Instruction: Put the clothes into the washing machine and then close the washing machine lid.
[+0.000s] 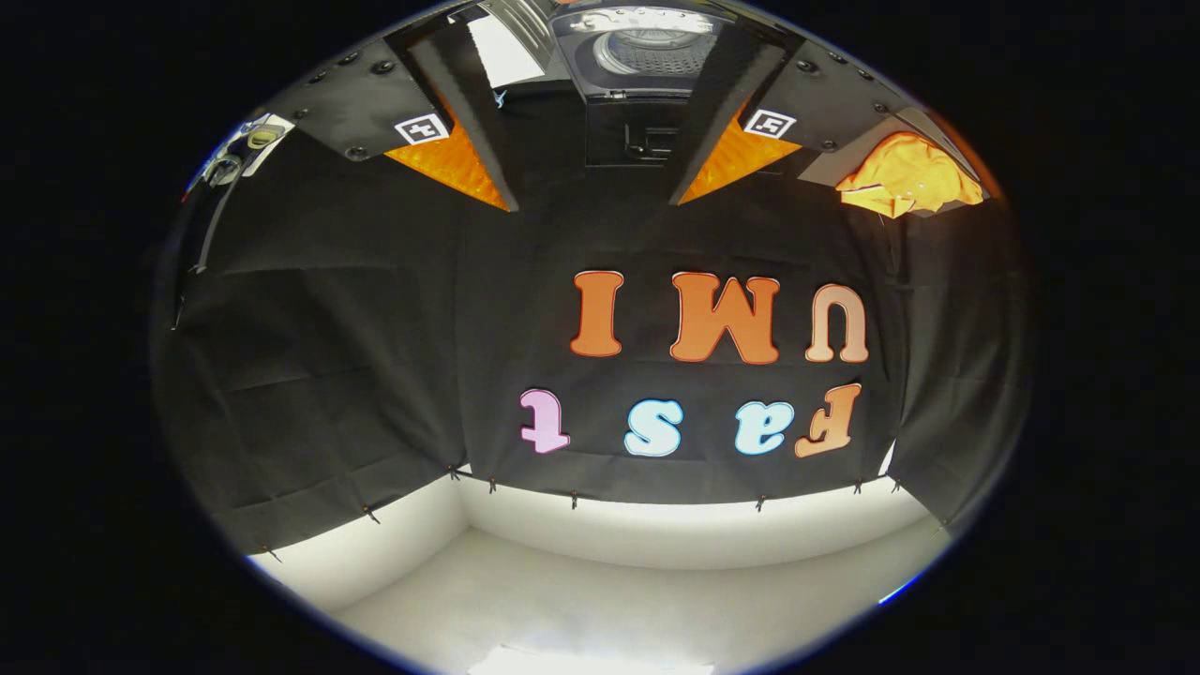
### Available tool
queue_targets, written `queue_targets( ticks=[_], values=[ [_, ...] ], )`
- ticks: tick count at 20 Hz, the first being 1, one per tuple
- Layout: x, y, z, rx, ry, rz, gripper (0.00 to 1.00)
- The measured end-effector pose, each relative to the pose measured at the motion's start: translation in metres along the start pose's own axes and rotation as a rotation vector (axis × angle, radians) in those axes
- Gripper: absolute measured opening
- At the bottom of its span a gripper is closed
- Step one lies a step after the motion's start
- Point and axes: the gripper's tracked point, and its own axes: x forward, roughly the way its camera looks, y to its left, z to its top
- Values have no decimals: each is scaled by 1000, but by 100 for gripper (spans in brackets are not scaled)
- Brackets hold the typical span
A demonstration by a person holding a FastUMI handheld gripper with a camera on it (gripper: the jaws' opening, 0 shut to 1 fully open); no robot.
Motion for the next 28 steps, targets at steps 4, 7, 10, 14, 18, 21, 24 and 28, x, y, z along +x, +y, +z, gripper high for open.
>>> queue_targets(
  ticks=[4,7,10,14,18,21,24,28],
  values=[
    [0,1,3,1,-5,0,98],
    [0,3,2,0,-5,2,98],
    [0,7,3,-4,-3,7,98],
    [3,18,7,-4,-6,23,98],
    [10,40,11,-1,-7,58,98],
    [16,67,19,6,-15,96,98],
    [24,111,36,34,-43,166,98],
    [38,184,48,58,-62,271,98]
  ],
)
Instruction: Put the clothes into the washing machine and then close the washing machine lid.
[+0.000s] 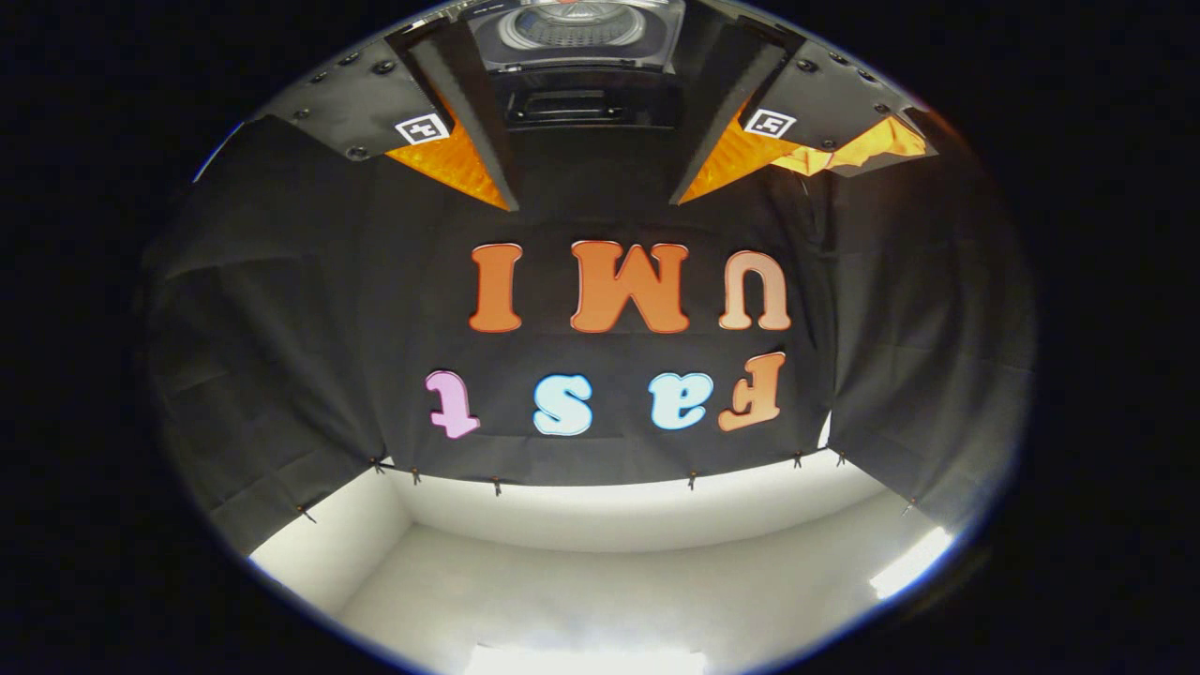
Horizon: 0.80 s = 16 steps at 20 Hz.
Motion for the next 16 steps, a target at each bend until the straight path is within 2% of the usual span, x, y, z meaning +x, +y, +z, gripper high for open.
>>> queue_targets(
  ticks=[5,8,16],
  values=[
    [38,112,-4,47,21,164,98],
    [61,173,-16,83,47,233,98],
    [108,290,-95,98,216,289,98]
  ],
)
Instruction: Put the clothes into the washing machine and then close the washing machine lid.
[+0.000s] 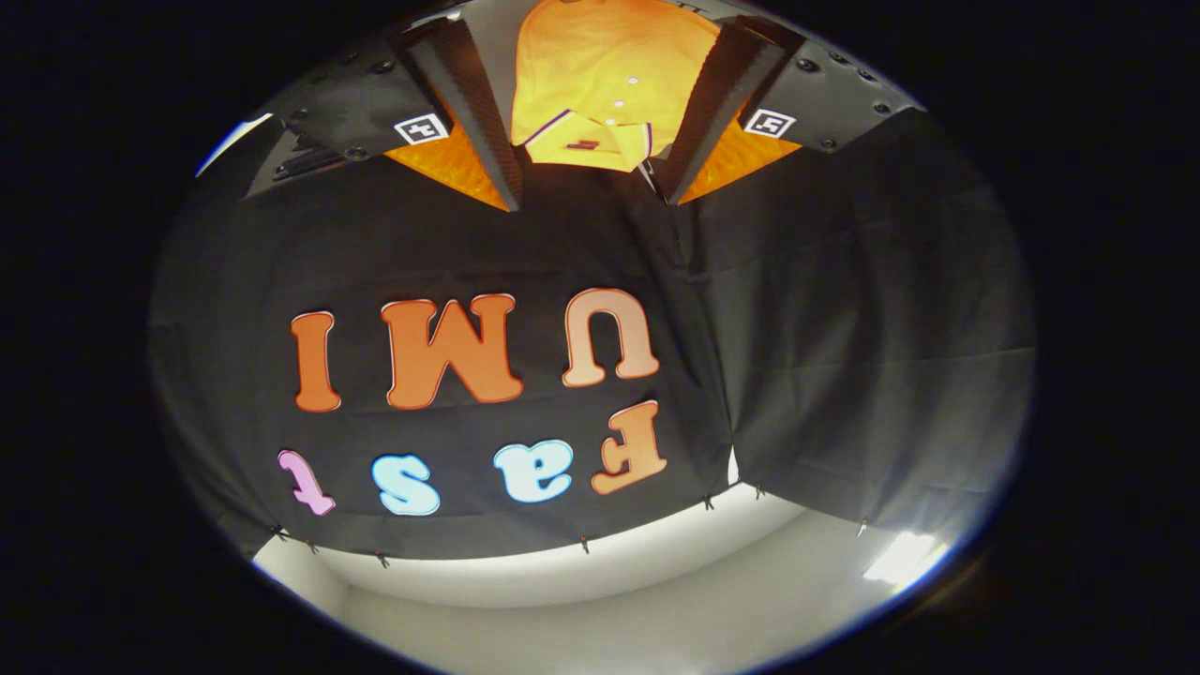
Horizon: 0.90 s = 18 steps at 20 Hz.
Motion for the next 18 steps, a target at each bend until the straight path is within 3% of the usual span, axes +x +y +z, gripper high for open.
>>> queue_targets(
  ticks=[5,13,15,18],
  values=[
    [50,21,-82,-41,224,-64,99],
    [67,31,-170,57,462,-103,99],
    [68,29,-195,79,514,-96,99],
    [66,31,-192,71,480,-55,99]
  ],
)
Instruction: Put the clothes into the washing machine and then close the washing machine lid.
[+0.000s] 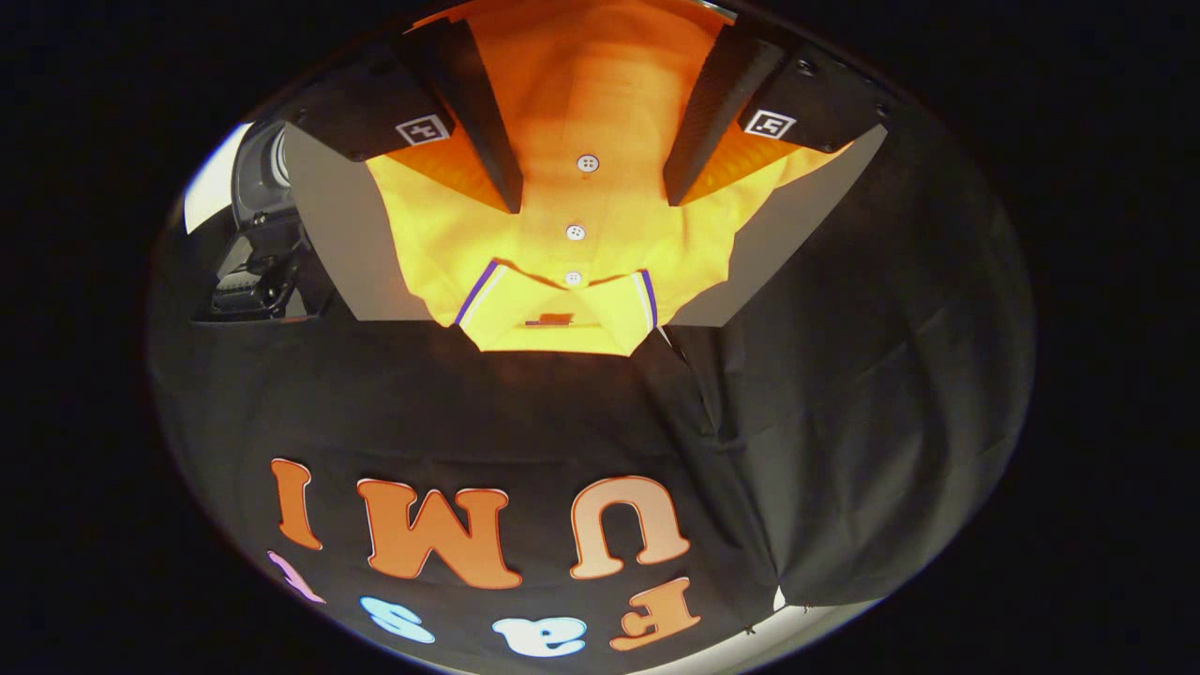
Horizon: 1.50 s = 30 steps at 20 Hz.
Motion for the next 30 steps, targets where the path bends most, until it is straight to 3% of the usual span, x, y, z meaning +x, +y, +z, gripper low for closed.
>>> queue_targets(
  ticks=[5,10,14,17,22,30],
  values=[
    [1,3,-1,-34,37,52,87],
    [0,8,-6,-29,98,137,40],
    [-7,8,-6,17,79,186,11],
    [-32,13,4,-15,-80,241,10],
    [-74,16,49,40,-312,314,10],
    [-161,-34,80,21,-485,371,10]
  ],
)
